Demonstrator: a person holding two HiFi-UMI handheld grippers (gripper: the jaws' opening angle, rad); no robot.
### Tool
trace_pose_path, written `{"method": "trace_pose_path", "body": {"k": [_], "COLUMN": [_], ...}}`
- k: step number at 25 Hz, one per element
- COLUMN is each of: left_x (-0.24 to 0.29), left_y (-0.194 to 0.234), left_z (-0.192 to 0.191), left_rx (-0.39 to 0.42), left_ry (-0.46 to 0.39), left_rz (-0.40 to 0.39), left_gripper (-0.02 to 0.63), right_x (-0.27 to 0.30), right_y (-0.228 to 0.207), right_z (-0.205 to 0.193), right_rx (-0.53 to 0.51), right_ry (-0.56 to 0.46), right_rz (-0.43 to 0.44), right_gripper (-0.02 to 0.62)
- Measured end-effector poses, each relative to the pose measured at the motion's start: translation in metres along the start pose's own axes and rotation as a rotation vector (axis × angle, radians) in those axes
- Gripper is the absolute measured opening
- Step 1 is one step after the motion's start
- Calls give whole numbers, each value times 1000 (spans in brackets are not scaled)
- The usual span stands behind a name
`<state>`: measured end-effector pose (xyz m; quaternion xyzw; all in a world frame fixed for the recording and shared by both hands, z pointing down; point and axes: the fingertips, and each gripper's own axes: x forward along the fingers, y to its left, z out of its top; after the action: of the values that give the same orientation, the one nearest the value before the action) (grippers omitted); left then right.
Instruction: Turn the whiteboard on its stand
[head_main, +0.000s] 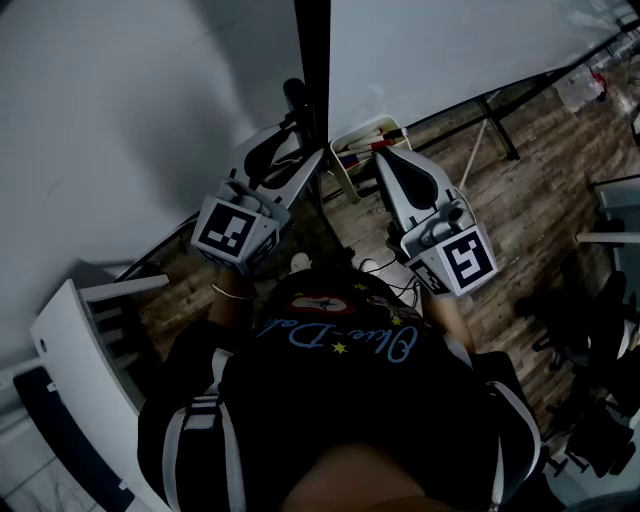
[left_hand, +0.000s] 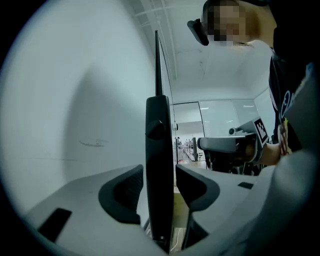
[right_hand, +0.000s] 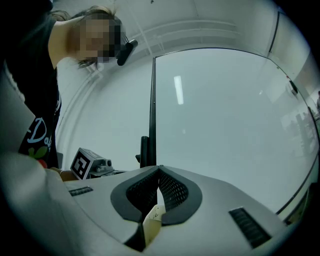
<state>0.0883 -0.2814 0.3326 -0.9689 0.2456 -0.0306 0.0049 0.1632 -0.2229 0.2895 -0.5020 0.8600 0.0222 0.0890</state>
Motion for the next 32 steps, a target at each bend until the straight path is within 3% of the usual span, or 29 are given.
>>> {"method": "trace_pose_path", "body": {"k": [8, 18, 32], "left_x": [13, 28, 28], "left_y": [-2, -1, -1], "left_z": [-2, -4, -7], "left_rx": [-31, -8, -27], "left_ry": [15, 30, 21], "left_rz": [-25, -37, -53], "left_gripper": [218, 218, 207], "right_x": [-4, -8, -3], "right_y": [-6, -14, -12], "right_z": [1, 1, -1], "right_rx": [-5, -4, 1], "right_ry": [-1, 3, 6], "right_rz": [-30, -49, -35], "right_gripper": [32, 32, 32]}}
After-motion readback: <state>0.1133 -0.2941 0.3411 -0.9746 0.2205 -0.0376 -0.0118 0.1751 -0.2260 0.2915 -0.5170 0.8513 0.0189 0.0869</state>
